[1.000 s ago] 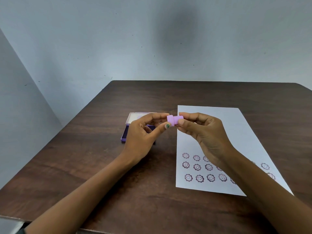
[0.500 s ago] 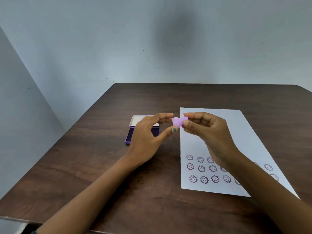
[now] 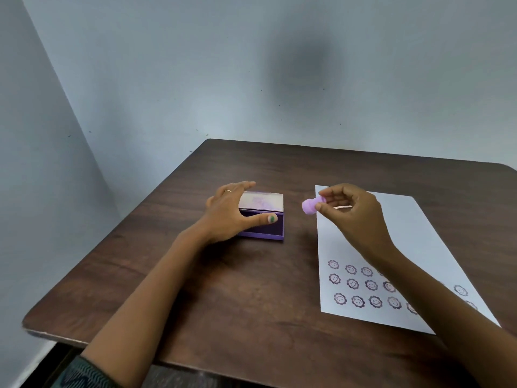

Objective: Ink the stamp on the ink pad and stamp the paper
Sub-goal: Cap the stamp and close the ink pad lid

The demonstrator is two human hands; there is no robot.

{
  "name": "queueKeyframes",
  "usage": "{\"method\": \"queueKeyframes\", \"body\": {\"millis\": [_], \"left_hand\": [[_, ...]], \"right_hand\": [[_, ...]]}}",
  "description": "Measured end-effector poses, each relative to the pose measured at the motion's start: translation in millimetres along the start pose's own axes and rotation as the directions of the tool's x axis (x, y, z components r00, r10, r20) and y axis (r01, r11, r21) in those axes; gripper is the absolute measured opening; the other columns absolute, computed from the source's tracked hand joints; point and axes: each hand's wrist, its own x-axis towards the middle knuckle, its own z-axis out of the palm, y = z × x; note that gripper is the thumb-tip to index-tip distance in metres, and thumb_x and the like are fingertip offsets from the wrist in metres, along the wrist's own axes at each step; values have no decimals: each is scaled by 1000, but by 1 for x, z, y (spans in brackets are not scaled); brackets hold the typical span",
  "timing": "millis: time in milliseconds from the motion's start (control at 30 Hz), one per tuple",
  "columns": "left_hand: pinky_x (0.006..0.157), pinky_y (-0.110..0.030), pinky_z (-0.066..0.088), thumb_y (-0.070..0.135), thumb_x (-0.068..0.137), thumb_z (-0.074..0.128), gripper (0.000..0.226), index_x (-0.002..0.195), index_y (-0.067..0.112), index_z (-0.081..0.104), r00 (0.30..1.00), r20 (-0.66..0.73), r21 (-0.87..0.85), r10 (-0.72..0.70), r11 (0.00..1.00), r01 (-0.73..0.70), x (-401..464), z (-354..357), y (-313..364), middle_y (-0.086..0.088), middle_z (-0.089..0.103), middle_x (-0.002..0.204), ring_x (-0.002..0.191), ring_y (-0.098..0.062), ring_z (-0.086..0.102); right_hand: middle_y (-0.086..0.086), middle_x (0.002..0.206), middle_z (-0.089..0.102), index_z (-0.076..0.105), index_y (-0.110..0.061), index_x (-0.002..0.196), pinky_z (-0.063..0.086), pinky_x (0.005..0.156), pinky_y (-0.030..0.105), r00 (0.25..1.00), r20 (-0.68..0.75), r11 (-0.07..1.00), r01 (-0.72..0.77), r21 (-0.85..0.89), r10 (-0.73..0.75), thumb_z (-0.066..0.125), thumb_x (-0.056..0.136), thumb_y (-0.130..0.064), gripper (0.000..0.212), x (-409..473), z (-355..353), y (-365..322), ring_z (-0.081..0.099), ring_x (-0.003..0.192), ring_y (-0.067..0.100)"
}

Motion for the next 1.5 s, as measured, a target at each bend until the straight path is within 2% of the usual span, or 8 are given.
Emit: {"method": "queueKeyframes", "body": {"millis": [233,600,767,867,967,1067,1233,1500], "left_hand": [[116,-43,11,78,55,64,116,149,30,15,982,179,34,-63,998,57,-2,-6,-11,4,18,158,144,-18,11],[118,-42,11,74,53,72,129,150,28,2,962,259,94,-88,993,65,-1,-7,-16,0,15,158,145,-20,9],[118,-41,11,72,54,73,129,150,27,1,962,260,82,-89,994,70,1,-9,-18,0,15,159,145,-21,10],[118,-42,12,72,55,73,128,150,26,1,964,253,83,-85,994,66,1,-8,-19,-1,16,158,145,-21,11],[116,-42,12,73,55,72,128,150,26,1,965,248,86,-84,994,64,1,-8,-19,-2,17,158,145,-23,12],[115,-43,13,74,55,71,128,150,28,0,963,254,82,-89,994,70,1,-8,-20,-3,17,158,144,-24,13],[116,-45,13,77,53,69,129,150,29,-1,959,267,80,-97,994,78,3,-7,-23,-2,16,158,144,-24,12],[116,-43,11,78,52,69,130,150,29,-1,958,269,80,-99,994,80,2,-7,-23,-2,14,158,145,-22,8]], "right_hand": [[-2,82,64,67,-11,93,41,56,0,995,96,993,29,-118,-18,69,80,-19,15,15,18,9,57,67,0],[8,91,69,64,-9,97,40,61,10,980,195,987,4,-163,28,72,76,-24,27,16,18,13,61,76,16],[1,93,64,65,-11,98,42,65,21,983,158,975,123,-185,-94,65,81,-33,27,31,23,-6,57,82,14],[5,96,68,67,-10,95,42,70,25,947,296,951,196,-238,-121,61,84,-24,19,51,35,-16,56,81,13],[10,102,70,68,-6,95,44,71,26,878,476,913,233,-336,-49,56,87,-18,19,70,52,-19,57,81,14],[12,113,68,67,3,96,46,75,30,831,554,901,204,-382,46,50,90,-15,25,81,66,-18,57,83,16],[12,116,66,65,8,95,48,75,33,805,584,909,162,-384,103,49,91,-15,28,86,77,-20,63,92,29],[16,107,68,66,1,99,47,76,31,775,610,914,111,-390,166,53,89,-12,21,89,76,-22,61,93,24]]}}
